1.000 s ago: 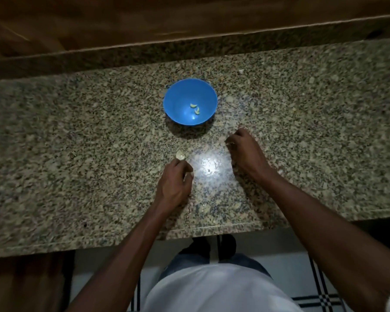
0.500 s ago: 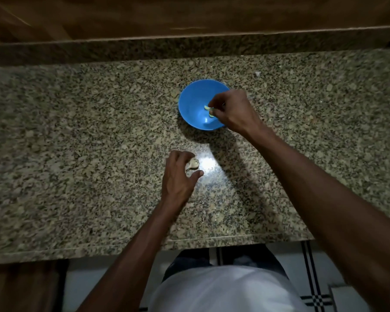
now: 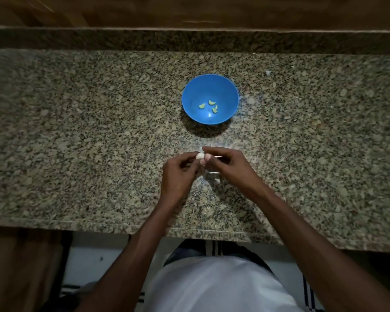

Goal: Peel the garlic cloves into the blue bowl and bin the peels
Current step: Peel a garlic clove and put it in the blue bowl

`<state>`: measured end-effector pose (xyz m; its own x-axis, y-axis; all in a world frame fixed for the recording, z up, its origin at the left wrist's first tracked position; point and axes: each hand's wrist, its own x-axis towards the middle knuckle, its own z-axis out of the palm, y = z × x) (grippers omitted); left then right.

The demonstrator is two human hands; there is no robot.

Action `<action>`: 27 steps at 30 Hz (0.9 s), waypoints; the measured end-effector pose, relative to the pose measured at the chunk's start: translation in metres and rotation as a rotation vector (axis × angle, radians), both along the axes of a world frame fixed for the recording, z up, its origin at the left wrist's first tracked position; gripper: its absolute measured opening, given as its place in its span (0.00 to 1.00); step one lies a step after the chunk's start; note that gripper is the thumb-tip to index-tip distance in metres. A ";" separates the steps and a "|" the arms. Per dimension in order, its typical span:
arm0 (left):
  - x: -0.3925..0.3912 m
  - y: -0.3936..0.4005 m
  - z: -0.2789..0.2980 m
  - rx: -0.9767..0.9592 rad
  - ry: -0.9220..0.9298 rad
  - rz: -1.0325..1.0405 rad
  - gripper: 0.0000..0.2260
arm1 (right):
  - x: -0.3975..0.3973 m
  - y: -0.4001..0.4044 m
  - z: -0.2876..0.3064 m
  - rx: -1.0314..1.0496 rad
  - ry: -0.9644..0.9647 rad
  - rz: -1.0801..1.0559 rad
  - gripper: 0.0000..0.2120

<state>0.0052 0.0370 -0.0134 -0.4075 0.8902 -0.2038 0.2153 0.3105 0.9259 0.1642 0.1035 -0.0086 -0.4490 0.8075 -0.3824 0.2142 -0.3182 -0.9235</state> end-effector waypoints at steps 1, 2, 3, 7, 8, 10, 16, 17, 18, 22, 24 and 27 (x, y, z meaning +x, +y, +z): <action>0.004 -0.001 0.003 0.004 -0.009 0.005 0.12 | 0.002 -0.002 -0.003 -0.043 0.065 -0.011 0.14; 0.008 -0.002 0.005 0.008 -0.023 0.021 0.11 | 0.004 -0.003 -0.005 -0.083 0.130 -0.038 0.14; 0.011 -0.003 0.006 0.017 -0.038 0.039 0.10 | 0.006 -0.003 -0.006 -0.125 0.191 -0.073 0.13; 0.025 -0.008 0.007 0.062 -0.048 0.062 0.08 | 0.017 -0.003 -0.009 -0.187 0.307 -0.103 0.10; 0.027 -0.009 0.006 0.065 -0.055 0.063 0.08 | 0.019 -0.003 -0.010 -0.192 0.323 -0.102 0.10; 0.031 -0.012 0.006 0.073 -0.045 0.059 0.09 | 0.023 -0.003 -0.011 -0.205 0.342 -0.117 0.10; 0.032 -0.010 0.013 0.090 0.195 -0.004 0.09 | 0.027 -0.003 -0.017 -0.208 0.365 -0.092 0.11; 0.032 -0.009 0.015 0.116 0.249 -0.026 0.09 | 0.027 -0.003 -0.018 -0.214 0.366 -0.091 0.13; 0.033 -0.008 0.016 0.148 0.305 -0.046 0.09 | 0.027 -0.003 -0.019 -0.224 0.372 -0.094 0.14; 0.036 -0.009 0.016 0.237 0.465 -0.115 0.10 | 0.027 0.000 -0.022 -0.252 0.373 -0.113 0.14; 0.035 -0.012 0.015 0.228 0.502 -0.146 0.11 | 0.028 0.000 -0.026 -0.259 0.345 -0.114 0.14; 0.035 -0.015 0.014 0.199 0.533 -0.177 0.11 | 0.026 -0.003 -0.030 -0.281 0.325 -0.103 0.16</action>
